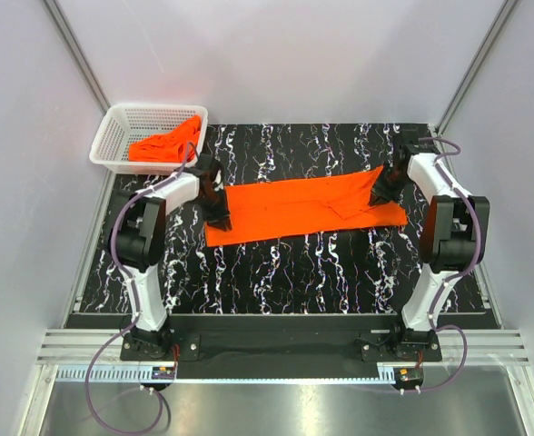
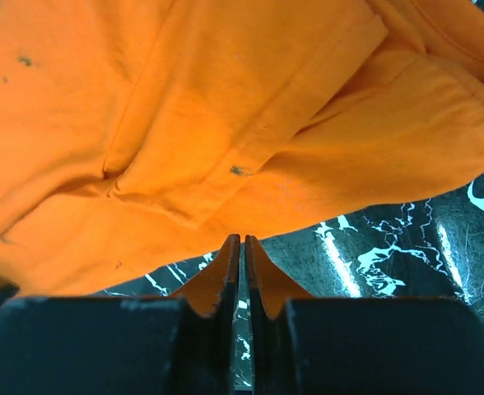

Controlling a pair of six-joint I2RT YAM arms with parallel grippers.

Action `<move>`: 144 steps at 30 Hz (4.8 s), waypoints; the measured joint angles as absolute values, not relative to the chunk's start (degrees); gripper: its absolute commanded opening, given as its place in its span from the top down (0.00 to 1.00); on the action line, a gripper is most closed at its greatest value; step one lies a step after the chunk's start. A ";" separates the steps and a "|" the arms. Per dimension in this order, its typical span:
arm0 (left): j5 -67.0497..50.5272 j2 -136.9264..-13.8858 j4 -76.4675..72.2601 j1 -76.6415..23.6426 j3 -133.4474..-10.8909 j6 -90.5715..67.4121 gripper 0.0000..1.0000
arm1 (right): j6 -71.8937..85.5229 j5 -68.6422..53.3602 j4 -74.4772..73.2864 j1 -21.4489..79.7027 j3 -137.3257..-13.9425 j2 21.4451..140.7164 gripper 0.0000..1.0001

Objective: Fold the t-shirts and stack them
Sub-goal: Fold the tshirt

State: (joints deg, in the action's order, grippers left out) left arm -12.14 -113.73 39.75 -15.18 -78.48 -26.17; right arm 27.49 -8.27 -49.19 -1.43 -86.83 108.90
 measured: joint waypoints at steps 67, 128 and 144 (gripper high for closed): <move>-23.42 -109.56 34.70 -33.63 -69.93 -30.09 0.56 | 32.93 -19.31 -35.70 8.69 -152.94 162.28 0.79; -28.71 -86.63 24.32 -29.63 -41.08 -35.99 0.46 | 38.83 -34.41 -25.43 13.67 -31.05 77.10 0.43; -29.23 -87.15 19.57 -32.58 -38.81 -40.88 0.53 | 40.80 -36.07 -19.49 15.55 -28.99 81.30 0.54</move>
State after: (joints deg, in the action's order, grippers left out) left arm -29.23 -87.15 19.57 -32.58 -38.81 -40.88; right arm 40.80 -36.07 -19.49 15.55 -28.99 81.30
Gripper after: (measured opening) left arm 0.483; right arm 0.488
